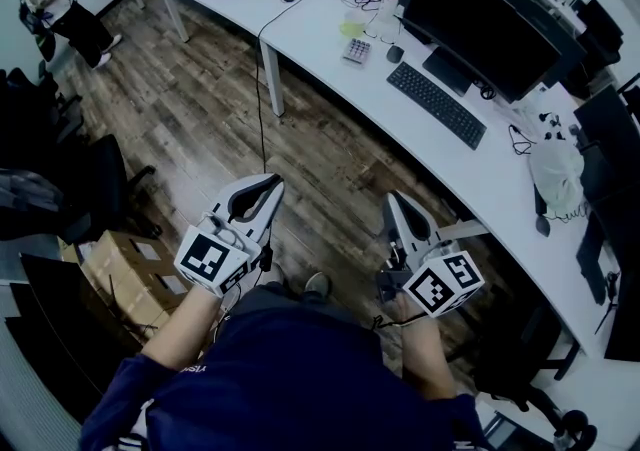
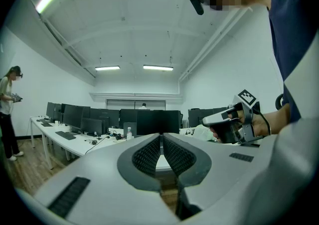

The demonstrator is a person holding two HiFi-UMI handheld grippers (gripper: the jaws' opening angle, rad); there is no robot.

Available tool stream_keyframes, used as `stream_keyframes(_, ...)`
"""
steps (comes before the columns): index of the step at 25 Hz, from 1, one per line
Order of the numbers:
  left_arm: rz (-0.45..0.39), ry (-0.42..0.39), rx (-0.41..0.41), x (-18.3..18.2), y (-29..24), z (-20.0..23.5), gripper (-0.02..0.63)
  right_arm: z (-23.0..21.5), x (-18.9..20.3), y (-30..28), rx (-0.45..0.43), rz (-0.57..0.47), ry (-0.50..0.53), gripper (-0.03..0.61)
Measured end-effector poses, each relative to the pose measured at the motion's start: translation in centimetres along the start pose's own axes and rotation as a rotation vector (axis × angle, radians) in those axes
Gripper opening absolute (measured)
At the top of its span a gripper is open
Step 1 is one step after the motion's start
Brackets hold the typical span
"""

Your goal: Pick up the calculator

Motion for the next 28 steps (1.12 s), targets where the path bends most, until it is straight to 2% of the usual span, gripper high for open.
stream_keyframes(7,0.003,-0.002,0.002,0.2,-0.2,-0.6,0.043,-0.2,0.0,0.5,-0.001,0.001,-0.001,0.005)
stream_keyframes(28,0.014,-0.007,-0.013,0.5,-1.3,-1.6,0.043,-1.7,-0.6,0.8,-0.037,0.014,0.008,0.097)
Point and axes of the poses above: the fingertips, and each gripper's own axes: y backward along the fingers, z to its left, x out of its underside, the point moved 7 cm from there along y, backward along the fingers, and after that the axes turned 11 degrees about -x, right-handed, at the moved point
